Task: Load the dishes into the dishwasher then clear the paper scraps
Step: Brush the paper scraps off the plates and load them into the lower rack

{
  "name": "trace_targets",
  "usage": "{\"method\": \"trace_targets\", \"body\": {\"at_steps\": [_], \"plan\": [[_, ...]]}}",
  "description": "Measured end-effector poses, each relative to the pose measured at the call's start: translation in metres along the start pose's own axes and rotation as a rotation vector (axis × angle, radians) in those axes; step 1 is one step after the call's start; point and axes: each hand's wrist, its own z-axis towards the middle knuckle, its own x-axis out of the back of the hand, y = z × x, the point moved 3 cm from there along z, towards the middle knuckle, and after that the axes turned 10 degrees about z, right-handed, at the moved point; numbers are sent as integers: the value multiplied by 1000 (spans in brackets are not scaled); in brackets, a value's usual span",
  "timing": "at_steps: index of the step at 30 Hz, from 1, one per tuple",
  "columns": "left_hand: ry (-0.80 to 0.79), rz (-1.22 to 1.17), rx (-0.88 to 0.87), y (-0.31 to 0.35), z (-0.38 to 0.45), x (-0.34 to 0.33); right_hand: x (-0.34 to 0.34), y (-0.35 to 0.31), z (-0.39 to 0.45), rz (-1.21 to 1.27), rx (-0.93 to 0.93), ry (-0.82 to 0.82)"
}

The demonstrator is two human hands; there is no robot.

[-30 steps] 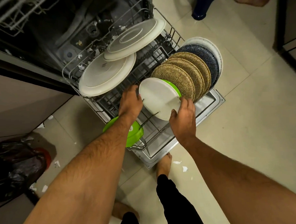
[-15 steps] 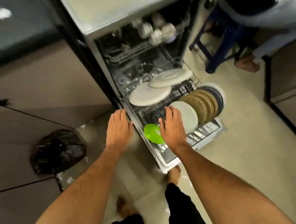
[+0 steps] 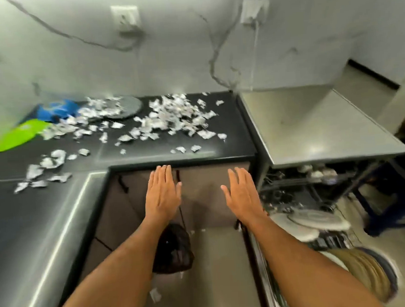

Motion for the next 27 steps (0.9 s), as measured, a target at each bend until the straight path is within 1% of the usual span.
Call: {"method": "trace_targets", "body": {"at_steps": [3, 7, 10, 14, 18, 23, 27], "plan": [[61, -2, 151, -70, 26, 43, 5, -69, 57, 31, 121, 0], [103, -29, 240, -123, 54, 71, 6, -122, 113, 12, 226, 27], [133, -39, 269, -151, 76, 81, 2, -152, 151, -7, 303, 18], [151, -1, 305, -177, 110, 79, -17, -182, 204, 25, 382, 24], [152, 40, 348, -204, 152, 58, -51, -204, 261, 63, 465, -6], [132, 75, 436, -234, 220, 28, -97, -220, 345, 97, 520, -46], [127, 100, 478, -248, 278, 17, -121, -225, 411, 109, 557, -78]]}}
